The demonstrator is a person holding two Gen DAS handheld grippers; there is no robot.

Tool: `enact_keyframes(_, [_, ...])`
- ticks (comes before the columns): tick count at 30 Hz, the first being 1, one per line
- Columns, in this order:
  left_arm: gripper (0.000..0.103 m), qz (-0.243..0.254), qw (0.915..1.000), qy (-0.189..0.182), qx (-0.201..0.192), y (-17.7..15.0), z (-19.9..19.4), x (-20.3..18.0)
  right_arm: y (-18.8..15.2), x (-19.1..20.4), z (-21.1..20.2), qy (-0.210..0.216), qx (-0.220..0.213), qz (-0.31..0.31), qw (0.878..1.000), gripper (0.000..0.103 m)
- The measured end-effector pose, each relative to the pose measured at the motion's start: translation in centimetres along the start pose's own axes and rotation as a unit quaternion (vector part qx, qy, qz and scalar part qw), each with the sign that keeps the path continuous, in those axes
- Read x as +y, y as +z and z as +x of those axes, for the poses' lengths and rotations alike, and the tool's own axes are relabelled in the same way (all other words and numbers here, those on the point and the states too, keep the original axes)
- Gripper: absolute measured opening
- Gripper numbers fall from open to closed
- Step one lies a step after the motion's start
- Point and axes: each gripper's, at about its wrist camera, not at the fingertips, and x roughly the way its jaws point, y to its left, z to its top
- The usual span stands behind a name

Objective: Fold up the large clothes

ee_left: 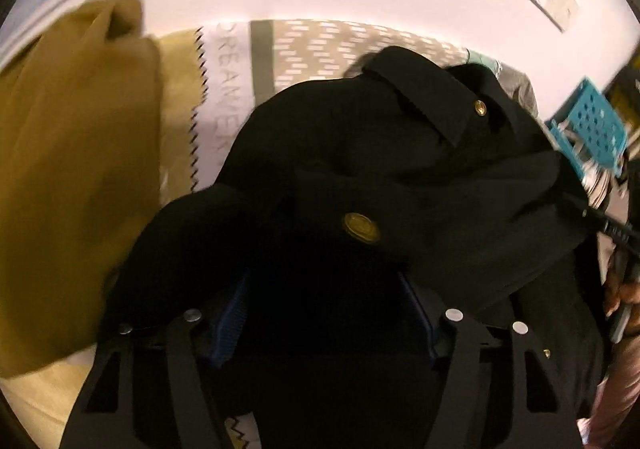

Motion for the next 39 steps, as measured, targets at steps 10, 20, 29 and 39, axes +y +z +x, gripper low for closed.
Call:
enact_keyframes(10, [0.082,0.051,0.9888,0.038,-0.135,-7.7,-12.6,3.1,-1.7,7.8,-4.2,0.059,-0.024,-0.101,0.993,0.067])
enact_keyframes(20, [0.077,0.049,0.9929,0.1,-0.043,-14.8,-9.0,9.0,-3.9,19.5,0.0,0.161,0.046,-0.207,0.964,0.075])
enact_keyframes(29, [0.005,-0.013,0.9903,0.031,-0.135,-13.3,-15.8,13.3,-7.9,30.1,2.7,0.243,0.098,-0.297,0.918,0.075])
enact_keyframes(39, [0.005,-0.014,0.9911,-0.035,-0.127,-12.3,-16.6,13.6,-14.1,40.0,7.7,0.24,0.12,-0.42,0.867,0.079])
